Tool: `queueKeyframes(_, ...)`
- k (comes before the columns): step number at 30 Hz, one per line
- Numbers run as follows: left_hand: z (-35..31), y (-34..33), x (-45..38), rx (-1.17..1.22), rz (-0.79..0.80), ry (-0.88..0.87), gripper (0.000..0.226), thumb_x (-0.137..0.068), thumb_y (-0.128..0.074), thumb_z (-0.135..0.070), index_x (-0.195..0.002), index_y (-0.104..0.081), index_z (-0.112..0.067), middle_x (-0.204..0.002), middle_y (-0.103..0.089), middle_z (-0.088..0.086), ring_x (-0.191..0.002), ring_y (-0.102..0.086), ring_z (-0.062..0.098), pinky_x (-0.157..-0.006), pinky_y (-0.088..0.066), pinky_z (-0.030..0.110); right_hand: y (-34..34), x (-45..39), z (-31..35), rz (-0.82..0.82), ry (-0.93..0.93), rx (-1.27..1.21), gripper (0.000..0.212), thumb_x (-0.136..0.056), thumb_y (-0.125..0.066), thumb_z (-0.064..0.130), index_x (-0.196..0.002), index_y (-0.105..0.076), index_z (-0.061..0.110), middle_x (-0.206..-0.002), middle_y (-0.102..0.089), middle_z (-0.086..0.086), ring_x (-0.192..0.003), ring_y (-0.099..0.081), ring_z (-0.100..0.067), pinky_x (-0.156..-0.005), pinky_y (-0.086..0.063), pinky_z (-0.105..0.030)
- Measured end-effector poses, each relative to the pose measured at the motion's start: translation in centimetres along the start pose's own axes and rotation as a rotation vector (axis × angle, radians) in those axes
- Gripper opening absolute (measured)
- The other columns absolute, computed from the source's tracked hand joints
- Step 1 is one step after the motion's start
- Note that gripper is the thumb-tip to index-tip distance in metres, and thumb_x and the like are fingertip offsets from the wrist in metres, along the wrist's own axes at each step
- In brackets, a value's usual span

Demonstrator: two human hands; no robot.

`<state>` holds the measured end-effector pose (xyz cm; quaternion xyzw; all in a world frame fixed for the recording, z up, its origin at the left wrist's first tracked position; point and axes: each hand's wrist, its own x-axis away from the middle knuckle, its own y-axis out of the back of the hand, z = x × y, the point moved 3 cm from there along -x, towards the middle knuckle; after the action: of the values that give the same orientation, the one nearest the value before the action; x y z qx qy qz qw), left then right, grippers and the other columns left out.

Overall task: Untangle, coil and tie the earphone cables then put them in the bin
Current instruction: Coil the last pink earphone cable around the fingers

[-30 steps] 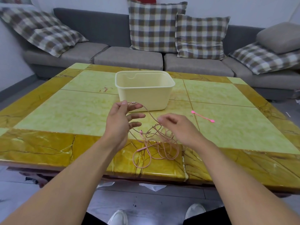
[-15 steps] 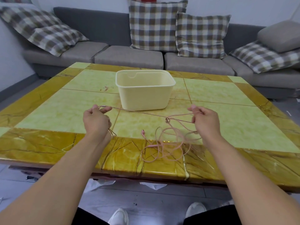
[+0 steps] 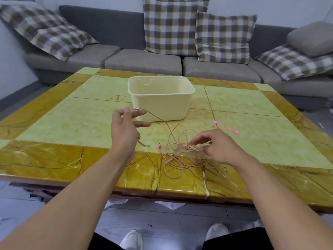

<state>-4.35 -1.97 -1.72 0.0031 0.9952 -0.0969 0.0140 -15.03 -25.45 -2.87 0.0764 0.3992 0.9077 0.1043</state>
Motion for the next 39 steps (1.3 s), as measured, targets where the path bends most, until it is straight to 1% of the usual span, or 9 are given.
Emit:
queueKeyframes(6,-1.0,-1.0,1.1,-0.037,0.153,-0.042,0.021,-0.111,-0.031,-0.029,-0.099,-0.045,-0.019,-0.105,-0.077,-0.004,-0.066,-0.070,0.019,-0.045,-0.021,0.028,0.1,2.0,2.2,0.318,0.111,-0.021,0.062,-0.079,-0.086,0.029,-0.134,-0.060,0.044,-0.137,-0.056,0.026,-0.129,-0.047,0.009,-0.108,-0.035,-0.019)
queueKeyframes(9,-1.2,-1.5,1.9,0.035,0.318,0.064,0.020,-0.110,-0.038,-0.023,-0.095,-0.048,-0.016,-0.097,-0.077,0.002,-0.055,-0.059,0.016,-0.039,-0.019,0.022,0.5,2.1,3.4,0.116,0.151,-0.063,0.063,-0.071,-0.080,0.063,-0.128,-0.061,0.045,-0.135,-0.058,0.026,-0.128,-0.048,0.009,-0.114,-0.035,-0.028)
queueKeyframes(13,-1.2,-2.2,2.9,0.214,0.530,0.301,0.025,-0.108,-0.040,-0.022,-0.089,-0.056,-0.016,-0.087,-0.073,0.004,-0.046,-0.045,0.011,-0.034,-0.018,0.015,-1.3,1.1,4.5,-0.041,0.146,-0.087,0.057,-0.091,-0.066,0.053,-0.143,-0.045,0.046,-0.146,-0.050,0.017,-0.136,-0.042,-0.003,-0.115,-0.034,-0.034)
queueKeyframes(15,-1.1,-2.2,3.2,0.292,0.574,0.387,0.022,-0.107,-0.043,-0.025,-0.091,-0.056,-0.017,-0.075,-0.067,0.000,-0.043,-0.040,0.007,-0.033,-0.017,0.014,-2.1,0.8,5.1,-0.031,0.168,-0.084,0.019,-0.099,-0.059,0.043,-0.116,-0.065,0.038,-0.126,-0.065,0.014,-0.120,-0.058,-0.010,-0.108,-0.043,-0.041)
queueKeyframes(19,-0.6,-1.6,3.4,0.309,0.644,0.509,0.023,-0.098,-0.054,-0.035,-0.107,-0.059,-0.014,-0.054,-0.024,-0.007,-0.044,-0.014,0.005,-0.037,-0.009,0.017,-0.7,0.5,5.1,-0.218,0.141,-0.471,0.021,-0.106,-0.051,0.026,-0.094,-0.068,0.023,-0.058,-0.062,0.005,-0.069,-0.072,-0.018,-0.081,-0.055,-0.041)
queueKeyframes(24,-0.2,-1.9,4.3,0.296,0.782,0.602,0.020,-0.098,-0.051,-0.029,-0.084,-0.057,-0.017,-0.050,-0.018,-0.008,-0.047,-0.007,0.008,-0.042,-0.006,0.021,0.5,0.0,3.0,-0.399,0.002,-0.601,0.023,-0.101,-0.061,0.037,-0.091,-0.075,0.022,-0.048,-0.041,0.003,-0.045,-0.046,-0.015,-0.065,-0.051,-0.039)
queueKeyframes(28,-0.7,-2.4,3.9,0.555,0.760,0.624,0.024,-0.101,-0.047,-0.032,-0.085,-0.056,-0.017,-0.054,-0.015,-0.009,-0.049,-0.008,0.007,-0.045,-0.007,0.021,-0.3,0.0,2.0,-0.217,0.000,-0.343,0.027,-0.096,-0.062,0.049,-0.088,-0.078,0.029,-0.054,-0.050,0.002,-0.049,-0.046,-0.013,-0.060,-0.039,-0.027)
queueKeyframes(34,-0.9,-3.4,3.7,0.714,0.697,0.607,0.034,-0.105,-0.042,-0.025,-0.130,-0.060,-0.010,-0.054,-0.025,-0.008,-0.047,-0.014,0.007,-0.045,-0.011,0.020,-2.8,0.2,2.7,0.069,0.079,-0.182,0.019,-0.097,-0.066,0.039,-0.105,-0.080,0.030,-0.059,-0.064,0.008,-0.050,-0.054,-0.006,-0.055,-0.042,-0.022)
queueKeyframes(39,-0.5,-3.9,2.8,0.749,0.518,0.558,0.034,-0.105,-0.042,-0.013,-0.138,-0.049,-0.008,-0.068,-0.050,-0.006,-0.047,-0.034,0.005,-0.043,-0.020,0.015,-4.5,1.2,3.7,0.261,0.173,-0.060,0.029,-0.105,-0.055,0.024,-0.127,-0.069,0.036,-0.074,-0.073,0.005,-0.079,-0.071,-0.017,-0.079,-0.055,-0.034)
